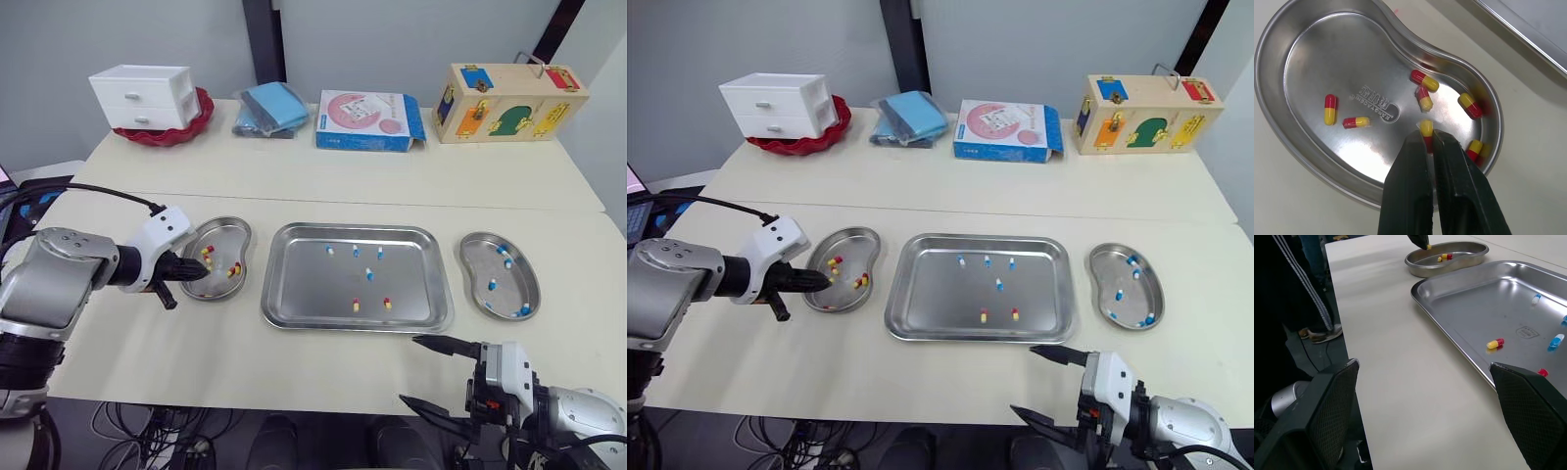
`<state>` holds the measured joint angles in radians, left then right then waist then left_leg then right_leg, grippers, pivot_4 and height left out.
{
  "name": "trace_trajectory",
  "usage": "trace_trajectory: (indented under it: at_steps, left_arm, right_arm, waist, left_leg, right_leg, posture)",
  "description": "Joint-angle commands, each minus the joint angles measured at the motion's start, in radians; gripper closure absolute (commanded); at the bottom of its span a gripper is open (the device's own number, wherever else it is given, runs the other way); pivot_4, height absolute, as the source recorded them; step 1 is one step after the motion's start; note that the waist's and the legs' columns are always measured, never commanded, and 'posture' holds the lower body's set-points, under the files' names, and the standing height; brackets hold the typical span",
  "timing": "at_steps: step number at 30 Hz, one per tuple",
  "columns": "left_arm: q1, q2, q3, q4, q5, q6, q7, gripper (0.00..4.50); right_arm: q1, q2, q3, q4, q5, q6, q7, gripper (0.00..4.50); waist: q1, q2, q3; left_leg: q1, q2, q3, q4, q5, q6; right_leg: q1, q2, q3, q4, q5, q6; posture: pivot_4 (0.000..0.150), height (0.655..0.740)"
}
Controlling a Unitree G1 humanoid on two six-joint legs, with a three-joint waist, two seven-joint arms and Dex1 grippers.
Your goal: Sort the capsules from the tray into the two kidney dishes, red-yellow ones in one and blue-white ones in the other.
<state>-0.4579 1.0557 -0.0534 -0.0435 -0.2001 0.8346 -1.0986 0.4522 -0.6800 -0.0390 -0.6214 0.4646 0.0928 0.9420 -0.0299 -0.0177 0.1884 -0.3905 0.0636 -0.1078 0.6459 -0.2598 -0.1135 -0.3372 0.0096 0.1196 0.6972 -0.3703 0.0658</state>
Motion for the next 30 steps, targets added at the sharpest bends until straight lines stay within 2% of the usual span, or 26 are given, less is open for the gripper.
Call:
trace_trajectory:
  at_steps: [1, 6, 11, 20, 21, 30]
  left_arm:
    - [-0.026, -0.002, 0.002, 0.004, 0.002, -0.022, 0.01, 4.47]
    - [-0.028, 0.002, -0.013, 0.019, 0.007, -0.043, 0.003, 4.47]
    - [-0.035, 0.006, -0.022, 0.031, 0.006, -0.053, -0.001, 3.06]
    - [-0.037, 0.01, -0.028, 0.046, 0.014, -0.065, -0.007, 0.15]
    - [-0.039, 0.01, -0.029, 0.047, 0.014, -0.067, -0.008, 0.02]
    - [-0.045, 0.01, -0.035, 0.06, 0.015, -0.076, -0.015, 0.02]
  right_arm:
    - [-0.008, 0.02, -0.024, -0.009, 0.019, -0.025, -0.01, 0.0]
    - [-0.008, 0.026, -0.024, -0.004, 0.014, -0.031, -0.005, 0.0]
    - [-0.005, 0.029, -0.023, 0.0, 0.012, -0.038, -0.002, 0.0]
    - [-0.011, 0.032, -0.021, 0.006, 0.01, -0.045, 0.0, 0.0]
    - [-0.012, 0.033, -0.02, 0.007, 0.01, -0.046, 0.001, 0.0]
    - [-0.014, 0.032, -0.018, 0.005, 0.011, -0.045, 0.004, 0.0]
  waist:
    - [0.0, 0.0, 0.0]
    - [-0.001, 0.0, 0.0]
    - [-0.001, 0.0, 0.0]
    - [-0.001, 0.0, 0.0]
    - [-0.001, 0.0, 0.0]
    - [-0.001, 0.0, 0.0]
  left_leg:
    - [0.0, 0.0, 0.0, 0.0, 0.0, 0.0]
    - [0.0, 0.0, 0.0, 0.0, 0.0, 0.0]
    - [0.0, 0.0, 0.0, 0.0, 0.0, 0.0]
    - [0.0, 0.0, 0.0, 0.0, 0.0, 0.0]
    - [0.0, 0.0, 0.0, 0.0, 0.0, 0.0]
    - [0.0, 0.0, 0.0, 0.0, 0.0, 0.0]
  right_leg:
    - [0.0, 0.0, 0.0, 0.0, 0.0, 0.0]
    - [0.0, 0.0, 0.0, 0.0, 0.0, 0.0]
    - [0.0, 0.0, 0.0, 0.0, 0.0, 0.0]
    - [0.0, 0.0, 0.0, 0.0, 0.0, 0.0]
    - [0.0, 0.0, 0.0, 0.0, 0.0, 0.0]
    - [0.0, 0.0, 0.0, 0.0, 0.0, 0.0]
  posture:
    - [0.15, 0.74]
    - [0.15, 0.74]
    - [0.15, 0.74]
    - [0.15, 0.74]
    - [0.15, 0.74]
    - [0.15, 0.74]
